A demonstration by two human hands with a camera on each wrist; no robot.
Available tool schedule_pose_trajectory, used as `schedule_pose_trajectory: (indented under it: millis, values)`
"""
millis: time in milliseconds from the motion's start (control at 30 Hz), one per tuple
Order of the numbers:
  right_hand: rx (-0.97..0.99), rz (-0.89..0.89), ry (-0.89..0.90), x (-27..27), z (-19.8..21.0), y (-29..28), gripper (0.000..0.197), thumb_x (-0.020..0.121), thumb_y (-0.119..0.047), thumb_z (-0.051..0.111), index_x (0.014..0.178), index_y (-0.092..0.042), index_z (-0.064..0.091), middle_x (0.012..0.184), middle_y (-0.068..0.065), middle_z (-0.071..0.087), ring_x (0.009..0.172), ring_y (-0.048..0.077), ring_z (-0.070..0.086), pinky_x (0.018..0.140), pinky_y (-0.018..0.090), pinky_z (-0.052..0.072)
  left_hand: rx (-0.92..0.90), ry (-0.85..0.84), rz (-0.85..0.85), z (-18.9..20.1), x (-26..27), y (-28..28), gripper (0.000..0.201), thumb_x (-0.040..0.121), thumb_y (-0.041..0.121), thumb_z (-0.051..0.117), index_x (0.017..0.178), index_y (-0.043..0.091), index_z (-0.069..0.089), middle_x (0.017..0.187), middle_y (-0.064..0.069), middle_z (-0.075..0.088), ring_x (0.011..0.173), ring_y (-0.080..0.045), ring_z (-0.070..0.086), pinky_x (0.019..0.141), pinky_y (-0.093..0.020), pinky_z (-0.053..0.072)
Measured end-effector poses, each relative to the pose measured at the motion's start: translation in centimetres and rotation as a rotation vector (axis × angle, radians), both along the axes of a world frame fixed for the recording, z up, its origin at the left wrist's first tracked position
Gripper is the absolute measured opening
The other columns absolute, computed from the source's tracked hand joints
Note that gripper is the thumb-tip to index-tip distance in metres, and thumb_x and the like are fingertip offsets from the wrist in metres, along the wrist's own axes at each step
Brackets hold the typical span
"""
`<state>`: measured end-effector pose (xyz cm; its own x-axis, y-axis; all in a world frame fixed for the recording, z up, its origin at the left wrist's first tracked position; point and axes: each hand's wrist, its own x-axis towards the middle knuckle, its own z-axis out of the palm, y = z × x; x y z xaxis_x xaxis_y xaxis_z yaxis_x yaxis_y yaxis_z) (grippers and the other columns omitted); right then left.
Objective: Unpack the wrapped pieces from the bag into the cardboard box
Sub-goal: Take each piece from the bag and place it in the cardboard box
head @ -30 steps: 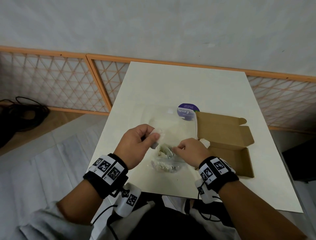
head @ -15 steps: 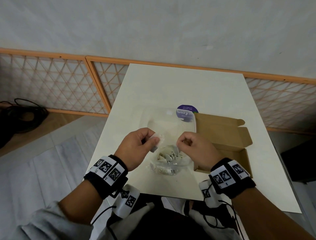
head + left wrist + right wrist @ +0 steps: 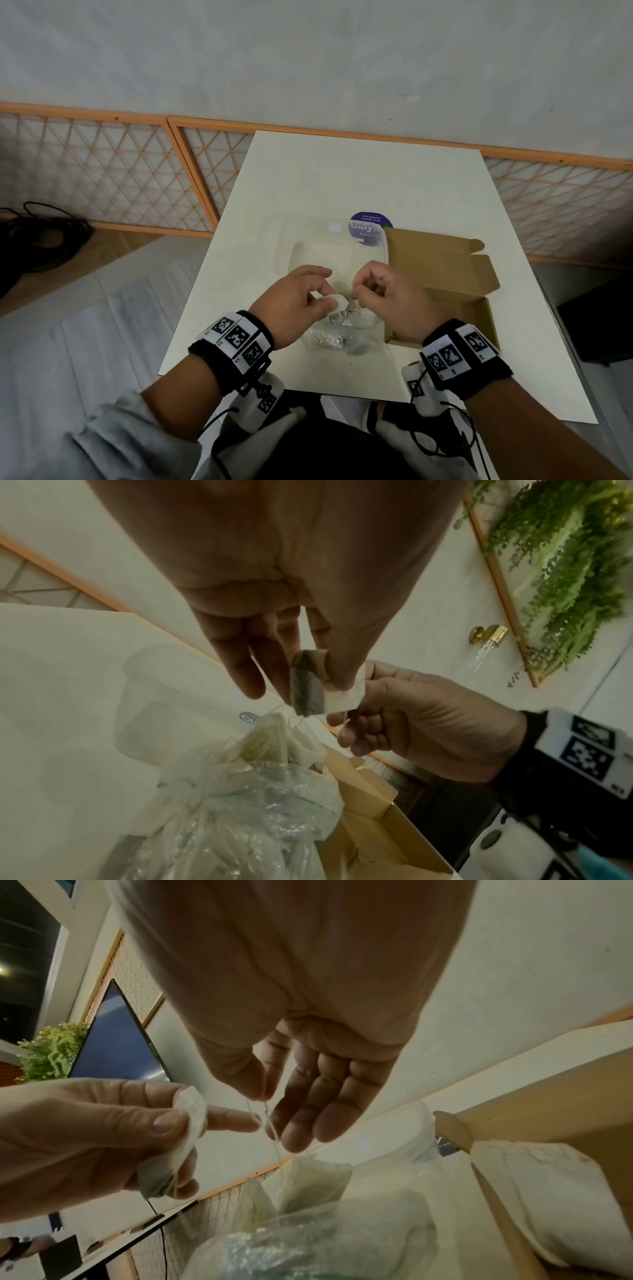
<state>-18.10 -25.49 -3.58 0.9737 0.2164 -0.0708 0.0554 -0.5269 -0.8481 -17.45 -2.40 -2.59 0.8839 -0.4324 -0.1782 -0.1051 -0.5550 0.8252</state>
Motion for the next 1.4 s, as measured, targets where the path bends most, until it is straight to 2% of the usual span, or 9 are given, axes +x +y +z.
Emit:
schedule_pose_trajectory:
  millis: [67, 167, 267, 367, 533, 633, 767, 900, 1400]
  values:
    - [0.010, -0.004, -0.026, -0.1, 0.4, 0.0, 0.013, 0.097, -0.015, 0.067, 0.090, -0.025, 0.067, 0.080, 0.001, 0.069, 0.067, 0.010, 0.058, 0.064, 0.029, 0.051, 0.008, -0.006, -0.019, -0.2, 0.3, -0.2, 0.009, 0.096, 0.036, 0.069, 0.091, 0.030, 0.071, 0.142, 0.024, 0.051, 0.069, -0.017, 0.073, 0.084, -0.034, 0.058]
    - [0.040, -0.038, -0.035, -0.2, 1.5, -0.3, 0.011, 0.097, -0.016, 0.066, 0.090, -0.025, 0.067, 0.083, 0.000, 0.069, 0.074, 0.017, 0.063, 0.072, 0.038, 0.055, -0.006, -0.024, -0.023, -0.2, 0.3, -0.3, 0.010, 0.096, 0.038, 0.069, 0.090, 0.031, 0.071, 0.140, 0.024, 0.053, 0.071, -0.014, 0.072, 0.080, -0.028, 0.055]
    - [0.076, -0.023, -0.051, -0.4, 3.4, -0.4, 0.009, 0.097, -0.019, 0.067, 0.091, -0.025, 0.068, 0.086, 0.005, 0.071, 0.083, 0.031, 0.065, 0.079, 0.054, 0.056, -0.110, -0.060, -0.048, 0.3, 0.0, -0.5, 0.009, 0.095, 0.037, 0.072, 0.089, 0.031, 0.074, 0.132, 0.019, 0.062, 0.104, -0.004, 0.070, 0.086, -0.029, 0.055]
    - [0.064, 0.022, -0.094, -0.7, 5.5, -0.2, 0.008, 0.099, -0.020, 0.066, 0.093, -0.024, 0.068, 0.084, 0.005, 0.071, 0.082, 0.032, 0.067, 0.079, 0.057, 0.056, -0.185, -0.099, -0.115, 1.3, -0.1, -1.3, 0.009, 0.096, 0.027, 0.072, 0.089, 0.023, 0.074, 0.104, 0.011, 0.075, 0.131, 0.006, 0.053, 0.086, -0.023, 0.051]
    - [0.072, -0.010, -0.175, -0.7, 8.6, 0.0, 0.007, 0.101, -0.015, 0.065, 0.095, -0.018, 0.068, 0.085, 0.003, 0.073, 0.080, 0.024, 0.070, 0.076, 0.045, 0.059, -0.157, -0.096, -0.088, 1.6, 0.1, -2.3, 0.007, 0.096, 0.036, 0.071, 0.095, 0.030, 0.074, 0.107, 0.017, 0.075, 0.093, -0.011, 0.071, 0.090, -0.041, 0.056]
    - [0.103, -0.051, -0.189, -0.8, 10.0, -0.3, 0.007, 0.102, -0.013, 0.061, 0.097, -0.015, 0.065, 0.092, 0.001, 0.077, 0.078, 0.019, 0.073, 0.069, 0.031, 0.057, -0.132, -0.089, -0.101, 1.7, -0.1, -2.6, 0.009, 0.096, 0.040, 0.070, 0.097, 0.032, 0.075, 0.097, 0.008, 0.076, 0.092, -0.013, 0.070, 0.090, -0.039, 0.054]
    - [0.056, -0.064, -0.212, -0.6, 10.8, -0.6, 0.008, 0.104, -0.016, 0.060, 0.100, -0.018, 0.065, 0.092, -0.006, 0.077, 0.077, 0.013, 0.074, 0.076, 0.040, 0.062, -0.155, -0.094, -0.099, 2.1, -0.3, -2.8, 0.009, 0.096, 0.037, 0.071, 0.092, 0.030, 0.075, 0.091, 0.008, 0.075, 0.088, -0.012, 0.069, 0.085, -0.030, 0.050]
    - [0.039, -0.116, -0.247, -0.3, 10.7, -0.8, 0.010, 0.105, -0.015, 0.059, 0.100, -0.020, 0.065, 0.088, -0.005, 0.075, 0.076, 0.012, 0.073, 0.078, 0.048, 0.061, -0.138, -0.111, -0.093, 1.6, 0.0, -2.3, 0.006, 0.096, 0.032, 0.072, 0.094, 0.028, 0.076, 0.094, 0.009, 0.075, 0.086, -0.011, 0.069, 0.085, -0.036, 0.057]
    - [0.058, -0.148, -0.170, 0.2, 9.6, -1.6, 0.020, 0.103, -0.015, 0.060, 0.121, -0.021, 0.066, 0.082, -0.003, 0.073, 0.074, 0.006, 0.068, 0.079, 0.036, 0.061, 0.062, -0.060, 0.096, -0.7, 1.1, 0.0, 0.009, 0.097, 0.035, 0.067, 0.090, 0.031, 0.069, 0.078, 0.008, 0.075, 0.075, -0.005, 0.071, 0.081, -0.034, 0.060]
